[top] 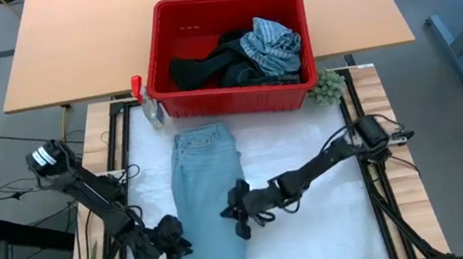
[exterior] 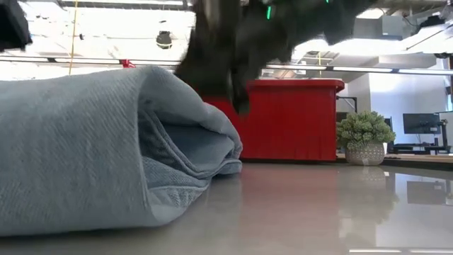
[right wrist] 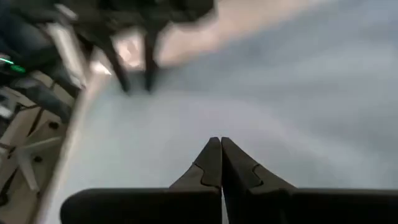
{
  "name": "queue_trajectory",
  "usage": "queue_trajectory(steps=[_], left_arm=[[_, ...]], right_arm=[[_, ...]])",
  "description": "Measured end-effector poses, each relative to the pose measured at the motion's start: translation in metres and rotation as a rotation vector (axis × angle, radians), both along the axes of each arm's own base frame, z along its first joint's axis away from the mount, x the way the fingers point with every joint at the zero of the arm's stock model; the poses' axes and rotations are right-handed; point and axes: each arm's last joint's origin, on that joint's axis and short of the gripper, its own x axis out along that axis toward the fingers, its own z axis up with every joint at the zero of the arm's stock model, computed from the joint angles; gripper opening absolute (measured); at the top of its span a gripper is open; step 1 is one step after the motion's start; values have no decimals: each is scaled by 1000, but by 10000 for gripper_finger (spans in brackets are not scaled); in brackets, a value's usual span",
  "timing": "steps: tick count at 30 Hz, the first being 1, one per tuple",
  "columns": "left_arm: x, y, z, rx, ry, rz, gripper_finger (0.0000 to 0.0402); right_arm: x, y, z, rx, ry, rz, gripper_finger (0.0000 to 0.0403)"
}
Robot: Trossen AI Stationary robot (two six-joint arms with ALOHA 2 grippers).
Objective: Fold laundry
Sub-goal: Fold the blue pants from the red laundry bin
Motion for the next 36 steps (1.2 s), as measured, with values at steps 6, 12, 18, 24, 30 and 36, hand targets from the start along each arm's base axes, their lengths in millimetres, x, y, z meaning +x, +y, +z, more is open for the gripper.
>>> queue_trajectory(steps=[6,12,18,24,30,36], left_arm=[[1,-2,-11,-11,62,-5,93],[1,-1,-3,-7,12,15,93],[-2,8,25,48,-147,29,93],[-4,10,36,61,-199,-32,90],[-9,-2,25,71,-149,-173,51],[-7,-11,10,81,-112,-232,5]], right_arm=[[1,12,-50,75,111,-55,23],[1,15,-51,120,108,-82,23],[8,23,6,118,-61,-49,23],[12,55,14,114,-92,16,23],[15,88,3,115,-95,77,23],[19,113,-29,100,-26,105,20]])
